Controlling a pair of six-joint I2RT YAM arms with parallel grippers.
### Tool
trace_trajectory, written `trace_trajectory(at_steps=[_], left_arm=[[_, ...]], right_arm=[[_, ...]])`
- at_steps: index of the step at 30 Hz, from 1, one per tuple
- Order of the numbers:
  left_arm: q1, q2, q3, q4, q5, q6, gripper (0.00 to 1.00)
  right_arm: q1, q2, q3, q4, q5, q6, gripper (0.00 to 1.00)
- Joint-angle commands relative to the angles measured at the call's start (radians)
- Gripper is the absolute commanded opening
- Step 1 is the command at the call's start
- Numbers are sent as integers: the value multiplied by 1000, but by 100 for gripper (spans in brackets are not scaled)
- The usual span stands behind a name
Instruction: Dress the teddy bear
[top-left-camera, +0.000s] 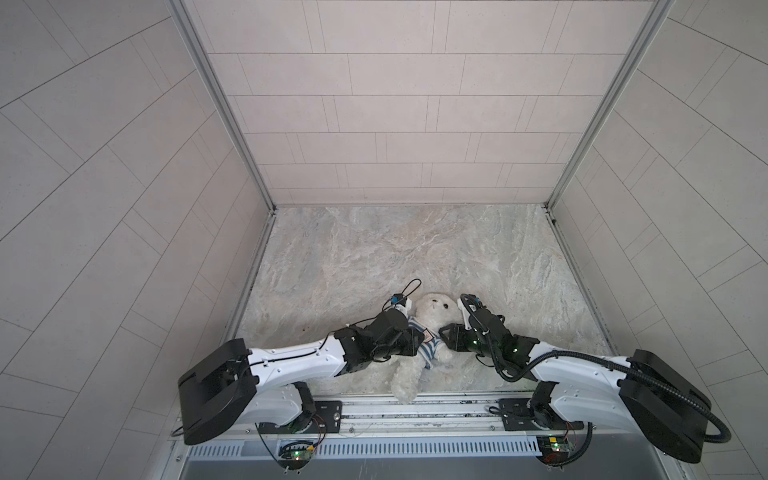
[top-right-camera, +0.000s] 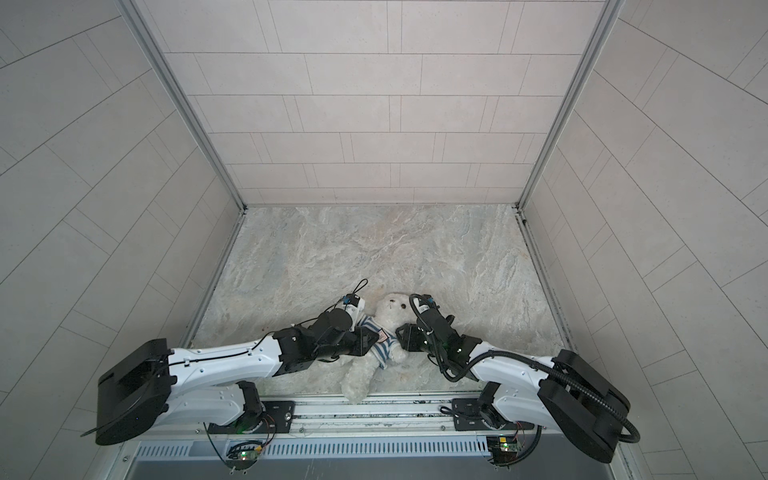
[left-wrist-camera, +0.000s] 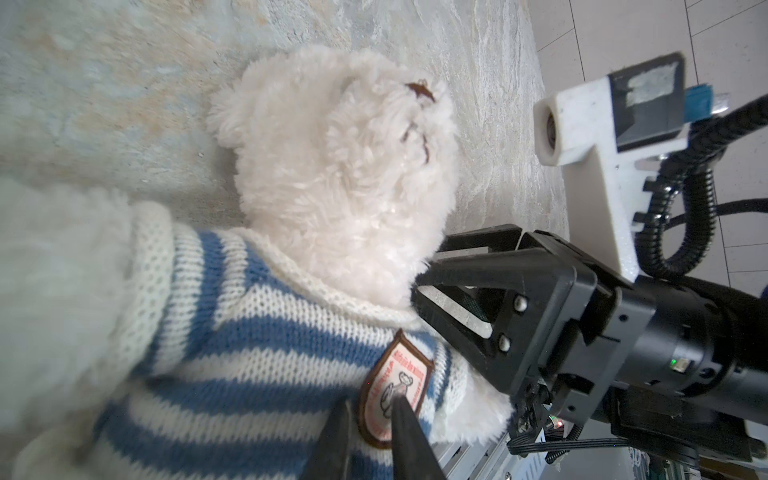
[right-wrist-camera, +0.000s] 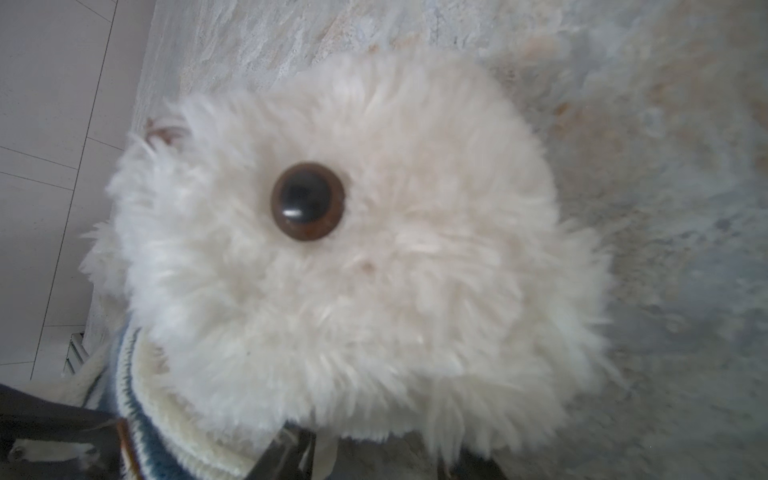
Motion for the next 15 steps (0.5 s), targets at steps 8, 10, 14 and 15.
trace_trajectory(at_steps=[8,10,14,15], left_arm=[[21,-42,-32,21,-2,19,26],[35,-57,-40,18,2,19,26],[70,-100,-60,-6,3,32,26],[81,-109,-66,-14,5,36,26]], right_arm=[[-50,240,174,69,-110,-109,43],[-50,278,224,58,-116,-134,43],[-58,347,316,30,-135,-173,42],[-59,358,341,16,-136,-188,42]])
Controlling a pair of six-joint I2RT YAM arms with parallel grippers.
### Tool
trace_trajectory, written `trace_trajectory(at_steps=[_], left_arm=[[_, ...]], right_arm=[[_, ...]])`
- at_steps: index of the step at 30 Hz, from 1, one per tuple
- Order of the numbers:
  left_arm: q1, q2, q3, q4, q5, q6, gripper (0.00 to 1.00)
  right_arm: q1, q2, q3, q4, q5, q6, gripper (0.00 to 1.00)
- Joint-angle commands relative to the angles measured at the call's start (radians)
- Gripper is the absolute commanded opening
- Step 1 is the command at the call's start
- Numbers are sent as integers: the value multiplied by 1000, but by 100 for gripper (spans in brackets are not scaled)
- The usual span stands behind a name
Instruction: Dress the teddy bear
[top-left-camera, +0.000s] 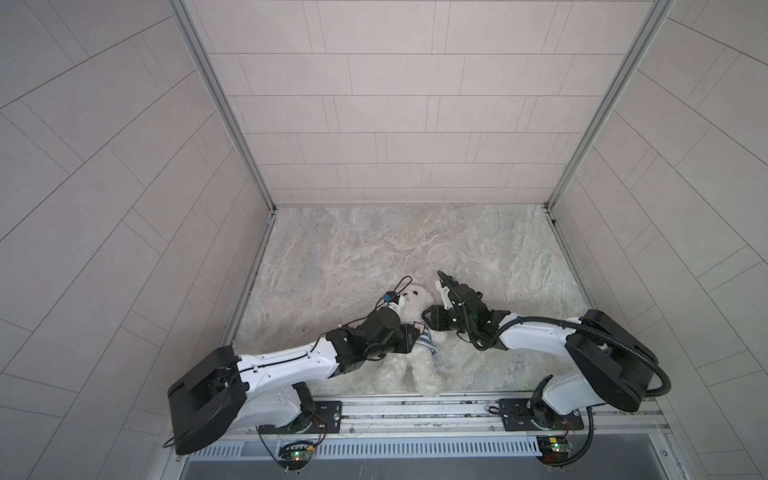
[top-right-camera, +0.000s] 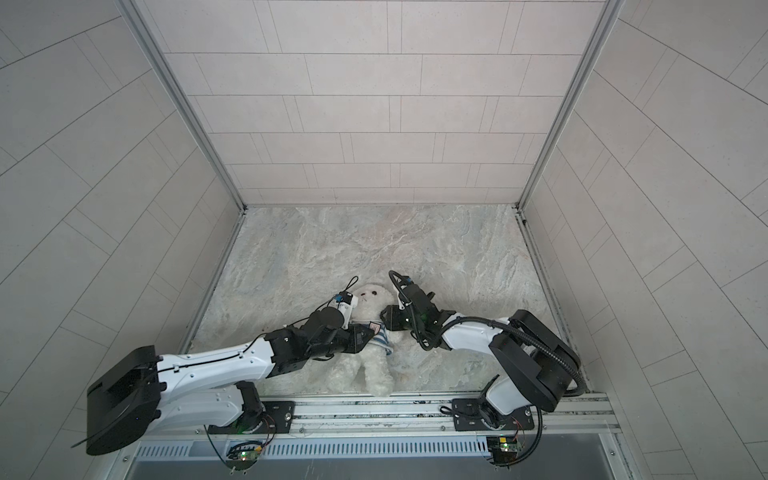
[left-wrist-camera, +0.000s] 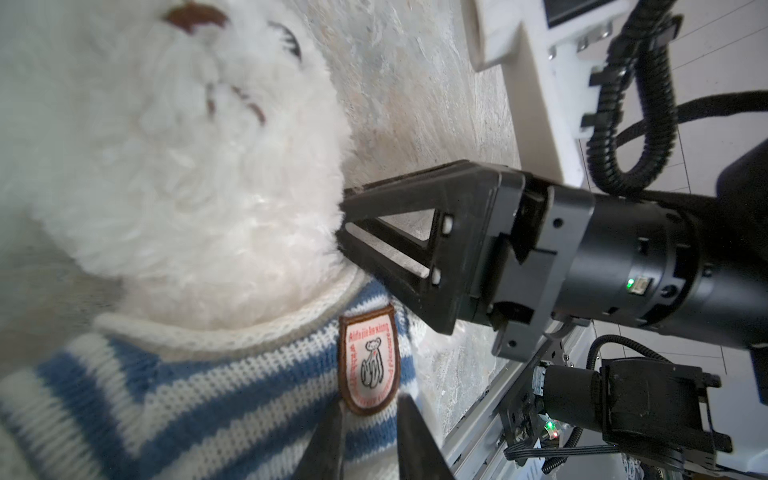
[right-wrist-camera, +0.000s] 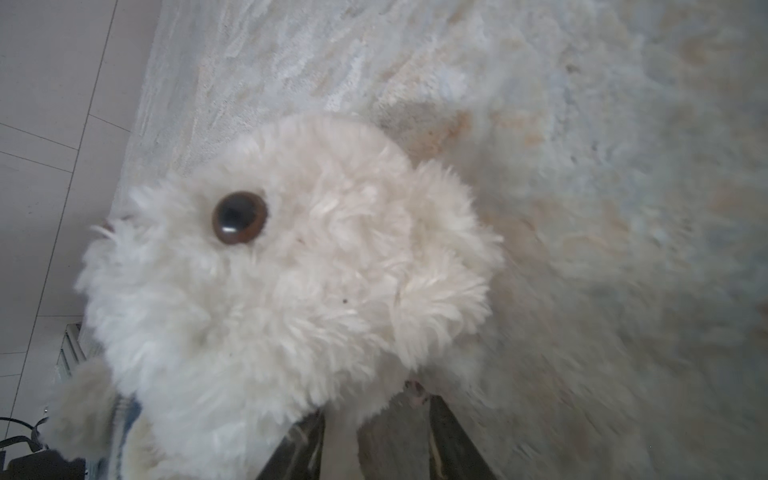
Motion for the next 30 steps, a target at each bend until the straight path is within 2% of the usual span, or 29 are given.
trace_trajectory(at_steps=[1,6,9,14,17,22,27,30], left_arm=[[31,-40,-22,-27,3,29,26],[50,-118,-27,-64,6,66,27],[69,-205,-26,-112,9,91,32],[214,-324,21,-289,58,170,44],[355,-291,51,-353,137,217,50],[532,-180,47,-273,266,227,68],[578,-67,27,-166,351,189,70],[579,-4,-6,-109,389,181,70]], right_arm=[[-8,26,73,-35,-20,-61,43],[-11,-37,90,-135,-20,-96,55],[-11,-119,82,-222,-3,-119,63],[-11,-247,79,-320,32,-188,73],[-12,-261,100,-359,30,-195,84],[-13,-190,138,-339,7,-200,90],[-19,-91,175,-265,-73,-166,91],[-20,-28,185,-294,-77,-171,91]])
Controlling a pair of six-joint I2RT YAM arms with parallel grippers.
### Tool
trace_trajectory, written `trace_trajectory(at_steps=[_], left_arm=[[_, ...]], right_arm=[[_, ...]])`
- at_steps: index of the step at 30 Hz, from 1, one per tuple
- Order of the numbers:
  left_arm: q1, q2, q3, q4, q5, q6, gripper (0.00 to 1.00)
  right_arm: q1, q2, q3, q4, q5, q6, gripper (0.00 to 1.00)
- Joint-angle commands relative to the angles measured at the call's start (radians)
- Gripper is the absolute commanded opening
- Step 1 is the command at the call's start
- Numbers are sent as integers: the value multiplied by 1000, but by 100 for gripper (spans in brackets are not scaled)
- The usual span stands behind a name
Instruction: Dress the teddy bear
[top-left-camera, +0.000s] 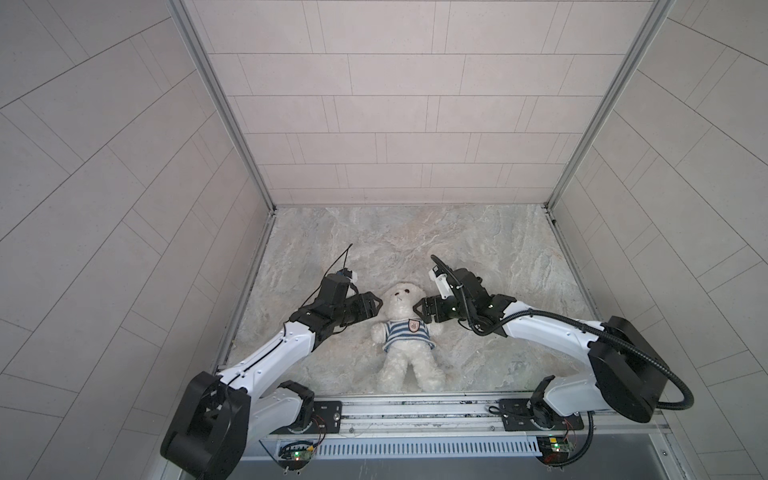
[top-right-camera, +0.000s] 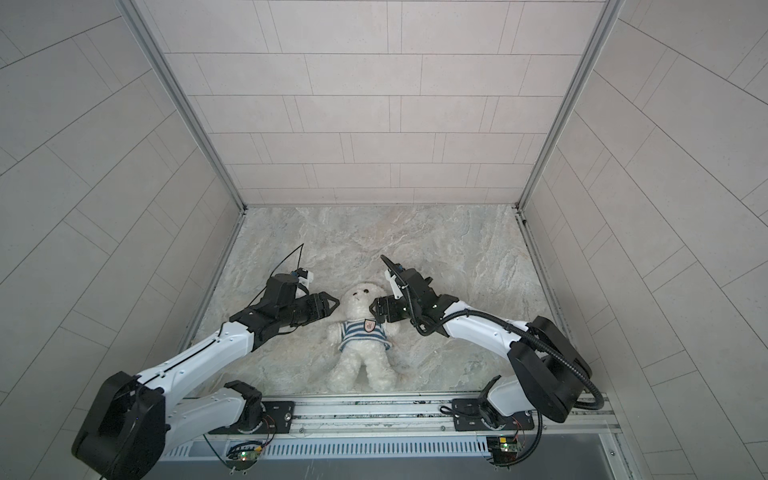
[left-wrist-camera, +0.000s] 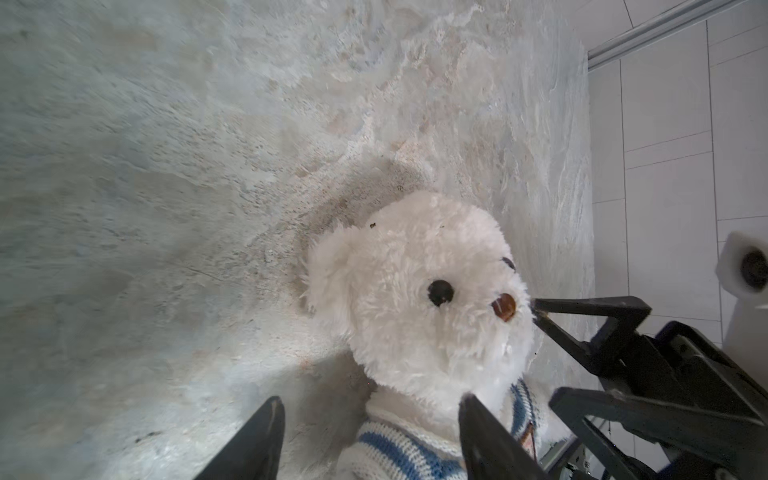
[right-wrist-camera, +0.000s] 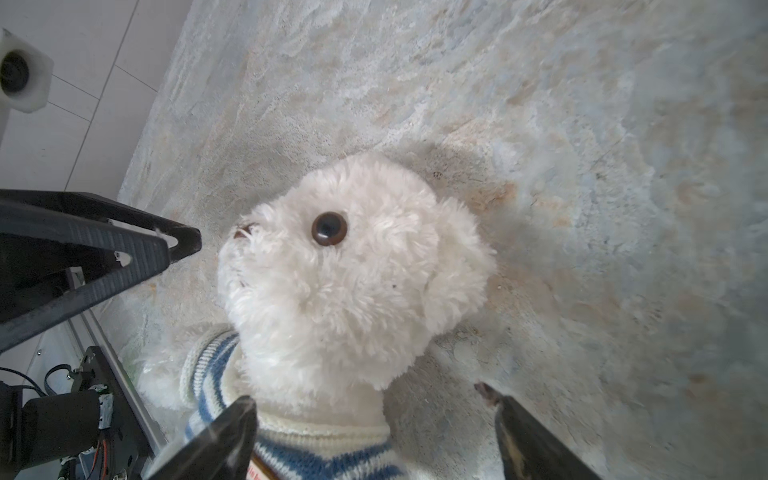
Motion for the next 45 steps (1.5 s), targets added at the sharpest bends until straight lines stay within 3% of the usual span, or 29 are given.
trace_trajectory(at_steps=[1,9,18,23,29,33,37,45], left_arm=[[6,47,-46,114,92,-16,69],[-8,142,-135,323,168,-101,52],[-118,239,-96,490,165,-135,43],[-127,224,-104,522,154,-114,34],[-144,144,-105,508,146,-63,32],[-144,90,-110,493,134,-33,32],[-145,54,-112,485,139,-7,32],[-152,-38,-102,457,136,9,31]], right_arm=[[-3,55,11,7,-44,3,91],[6,138,-7,126,-146,30,90],[33,187,1,247,-227,73,90],[31,175,-35,363,-259,137,91],[31,179,-56,431,-264,175,85],[31,147,-61,407,-241,167,75],[30,90,-58,355,-211,136,54],[35,-52,-106,397,-139,101,35]])
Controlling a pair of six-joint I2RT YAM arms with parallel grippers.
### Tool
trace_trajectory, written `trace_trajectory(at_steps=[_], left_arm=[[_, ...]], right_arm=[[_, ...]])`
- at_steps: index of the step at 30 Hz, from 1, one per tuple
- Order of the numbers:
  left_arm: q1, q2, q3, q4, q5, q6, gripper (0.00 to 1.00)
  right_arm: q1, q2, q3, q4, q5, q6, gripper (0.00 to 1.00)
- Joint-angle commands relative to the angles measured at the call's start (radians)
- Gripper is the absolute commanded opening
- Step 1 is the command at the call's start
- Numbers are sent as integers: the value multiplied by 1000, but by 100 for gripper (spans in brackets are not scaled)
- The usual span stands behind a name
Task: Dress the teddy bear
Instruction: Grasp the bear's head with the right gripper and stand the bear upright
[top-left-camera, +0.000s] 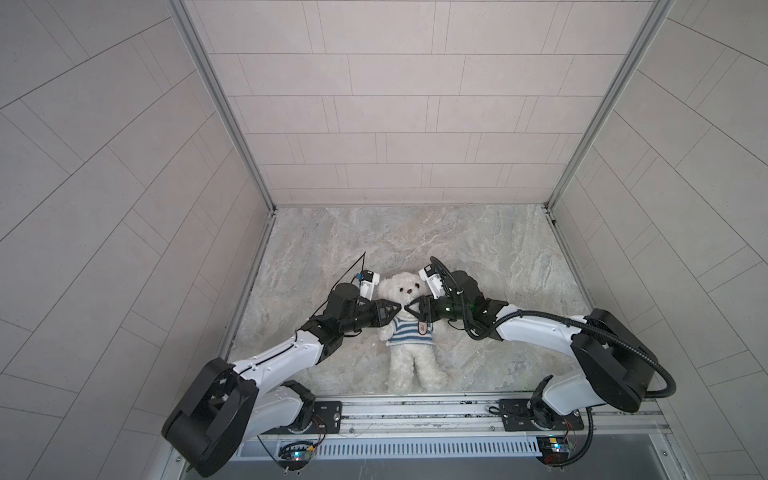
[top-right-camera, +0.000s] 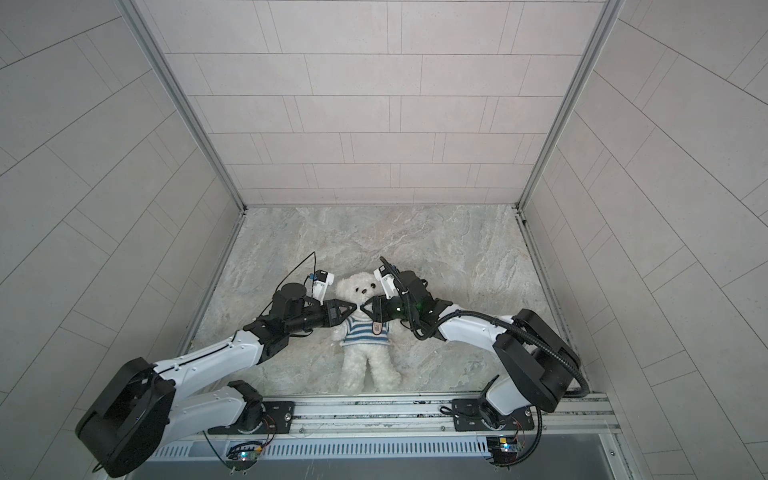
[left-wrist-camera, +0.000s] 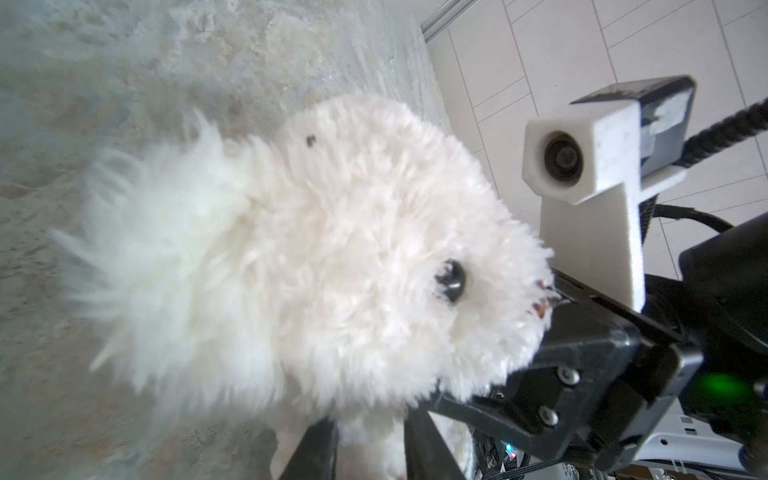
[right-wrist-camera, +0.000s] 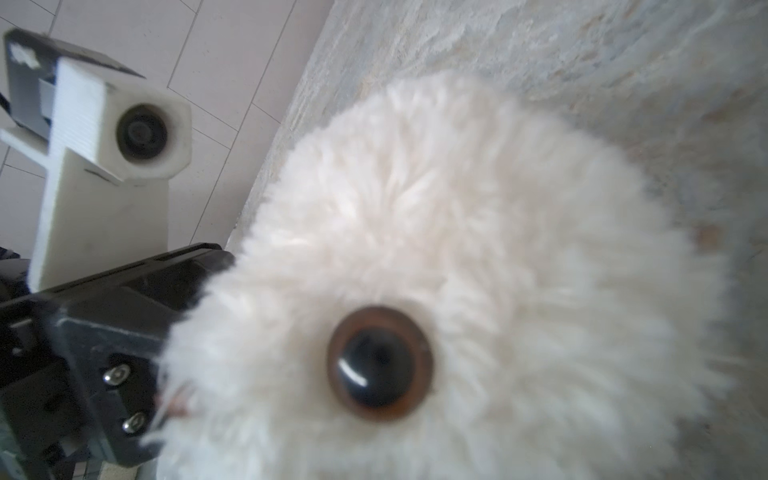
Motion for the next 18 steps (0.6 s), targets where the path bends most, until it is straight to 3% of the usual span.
trace_trajectory(at_steps=[1,6,12,15,18], left_arm=[[-7,-64,18,10,6,26,31],[-8,-238,34,-81,-27,59,38],[-35,-461,193,-422,-109,173,39],[-44,-507,245,-474,-112,143,41],[-72,-545,239,-439,-120,87,54]], right_arm=[[14,-97,-41,68,53,-29,33],[46,-303,-91,32,197,-165,22],[101,-547,-10,-109,440,-341,15],[114,-596,56,-156,544,-372,8],[125,-610,113,-175,610,-385,0]])
